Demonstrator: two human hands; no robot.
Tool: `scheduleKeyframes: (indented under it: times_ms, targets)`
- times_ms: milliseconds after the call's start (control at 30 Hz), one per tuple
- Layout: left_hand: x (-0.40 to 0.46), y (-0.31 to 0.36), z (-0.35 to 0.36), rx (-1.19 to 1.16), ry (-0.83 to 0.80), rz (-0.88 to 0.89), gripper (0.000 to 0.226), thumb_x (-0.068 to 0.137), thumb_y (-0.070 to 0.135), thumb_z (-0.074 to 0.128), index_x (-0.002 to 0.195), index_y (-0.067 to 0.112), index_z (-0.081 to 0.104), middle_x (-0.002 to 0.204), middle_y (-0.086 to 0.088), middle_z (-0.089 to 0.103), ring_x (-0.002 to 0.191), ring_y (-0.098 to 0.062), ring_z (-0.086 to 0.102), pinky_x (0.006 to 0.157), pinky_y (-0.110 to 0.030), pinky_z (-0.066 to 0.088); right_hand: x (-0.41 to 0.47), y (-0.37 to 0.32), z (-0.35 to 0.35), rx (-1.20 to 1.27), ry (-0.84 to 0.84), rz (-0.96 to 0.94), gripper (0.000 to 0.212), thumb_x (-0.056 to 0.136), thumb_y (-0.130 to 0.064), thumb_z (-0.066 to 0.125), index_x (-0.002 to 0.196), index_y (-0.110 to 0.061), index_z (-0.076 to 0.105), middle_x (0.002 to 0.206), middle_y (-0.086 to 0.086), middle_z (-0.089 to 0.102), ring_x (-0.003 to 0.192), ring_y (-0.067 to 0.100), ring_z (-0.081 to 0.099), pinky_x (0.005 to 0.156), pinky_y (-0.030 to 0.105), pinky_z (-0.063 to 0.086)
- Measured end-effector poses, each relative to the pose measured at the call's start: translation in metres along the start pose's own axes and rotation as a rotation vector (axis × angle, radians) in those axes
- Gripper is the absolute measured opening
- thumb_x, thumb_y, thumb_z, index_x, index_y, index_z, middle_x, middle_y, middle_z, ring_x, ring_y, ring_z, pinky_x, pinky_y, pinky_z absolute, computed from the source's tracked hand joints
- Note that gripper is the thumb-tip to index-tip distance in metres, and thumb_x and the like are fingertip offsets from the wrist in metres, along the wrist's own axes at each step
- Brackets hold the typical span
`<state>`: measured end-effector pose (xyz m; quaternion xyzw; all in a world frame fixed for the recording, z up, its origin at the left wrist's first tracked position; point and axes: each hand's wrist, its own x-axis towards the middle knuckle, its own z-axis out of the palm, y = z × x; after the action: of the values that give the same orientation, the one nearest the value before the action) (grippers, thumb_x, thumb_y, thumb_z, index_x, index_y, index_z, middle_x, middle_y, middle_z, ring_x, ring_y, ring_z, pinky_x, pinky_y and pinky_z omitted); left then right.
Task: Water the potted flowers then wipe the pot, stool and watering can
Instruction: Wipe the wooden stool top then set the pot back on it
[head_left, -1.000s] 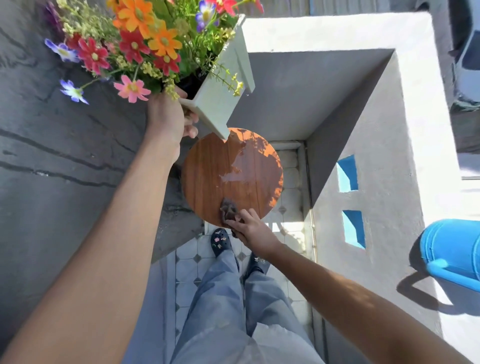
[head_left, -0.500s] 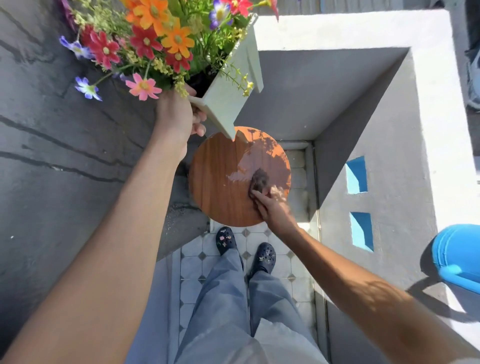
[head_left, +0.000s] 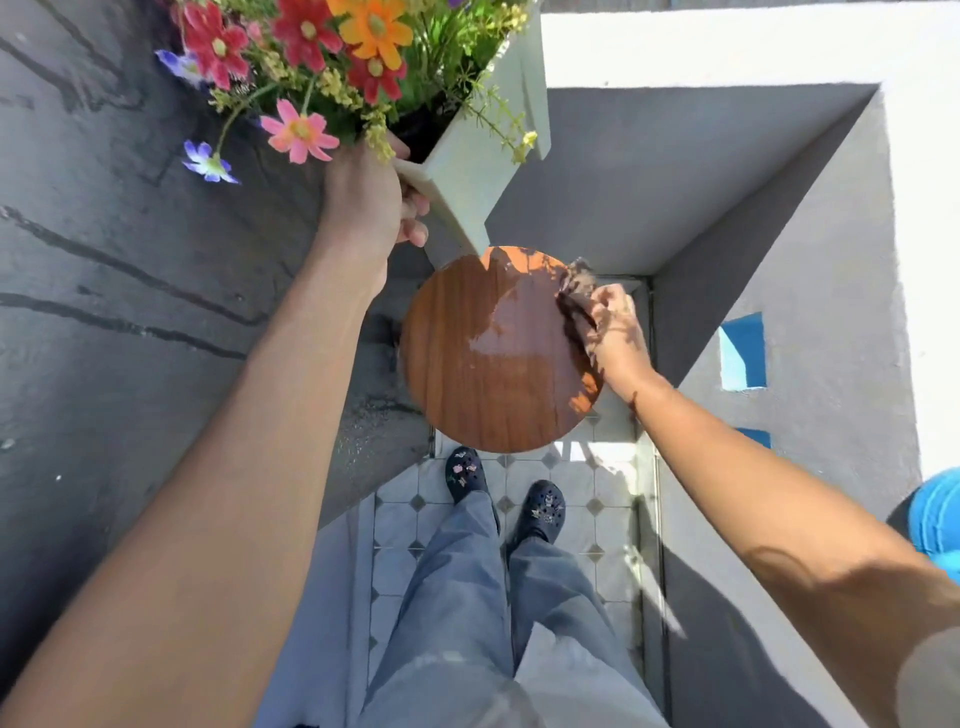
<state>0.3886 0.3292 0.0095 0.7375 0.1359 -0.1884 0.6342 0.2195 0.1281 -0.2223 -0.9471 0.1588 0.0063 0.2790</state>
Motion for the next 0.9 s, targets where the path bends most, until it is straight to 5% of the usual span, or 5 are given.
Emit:
scheduleKeyframes:
  times_ms: [100,233,500,767,900]
  targets:
    - [0.001,0.000,0.000,0.008,-0.003,-0.010,0.020,0.091,0.005,0.029,0.087,0.009,0.048,0.068,-0.009,0.048,0.039,-0.008,0.042,0.042,-0.024,0.034,0.018,-0.013,-0.002,-0.114,0.020,0.176,0.022,0.102,-0.018,0.042,0.082,-0.016,0.053,0.084,-0.001,0.051,0.074,0.010,0.048,0.079,0.018,0.045]
    - [0.004,0.003,0.000,-0.003,-0.008,-0.016,0.023,0.092,0.005,0.029,0.084,0.012,0.049,0.069,-0.009,0.048,0.041,-0.009,0.042,0.043,-0.025,0.035,0.002,-0.051,0.035,-0.088,-0.042,-0.191,0.032,0.097,-0.025,0.052,0.127,-0.019,0.062,0.126,0.012,0.049,0.113,0.029,0.045,0.097,0.041,0.044]
    - [0.013,0.006,-0.001,-0.003,0.023,-0.001,0.020,0.093,0.007,0.033,0.086,0.011,0.050,0.069,-0.011,0.051,0.040,-0.011,0.044,0.040,-0.024,0.035,-0.069,-0.106,0.069,-0.021,-0.463,-0.748,0.035,0.093,-0.022,0.062,0.127,-0.014,0.062,0.109,0.008,0.048,0.100,0.026,0.045,0.073,0.037,0.055]
    - [0.014,0.002,-0.003,0.036,0.027,0.020,0.020,0.093,0.010,0.035,0.088,0.012,0.054,0.067,-0.010,0.052,0.050,-0.016,0.048,0.041,-0.026,0.039,0.085,-0.061,0.024,0.038,-0.029,0.055,0.028,0.095,-0.018,0.054,0.120,-0.015,0.067,0.117,0.020,0.057,0.103,0.037,0.057,0.090,0.039,0.049]
    - [0.014,0.003,-0.001,0.043,0.024,0.027,0.020,0.095,0.010,0.034,0.090,0.010,0.053,0.067,-0.008,0.051,0.053,-0.016,0.049,0.040,-0.024,0.039,0.074,-0.097,0.046,0.051,-0.003,0.018,0.031,0.092,-0.017,0.054,0.122,-0.016,0.065,0.125,0.016,0.052,0.111,0.037,0.049,0.094,0.041,0.046]
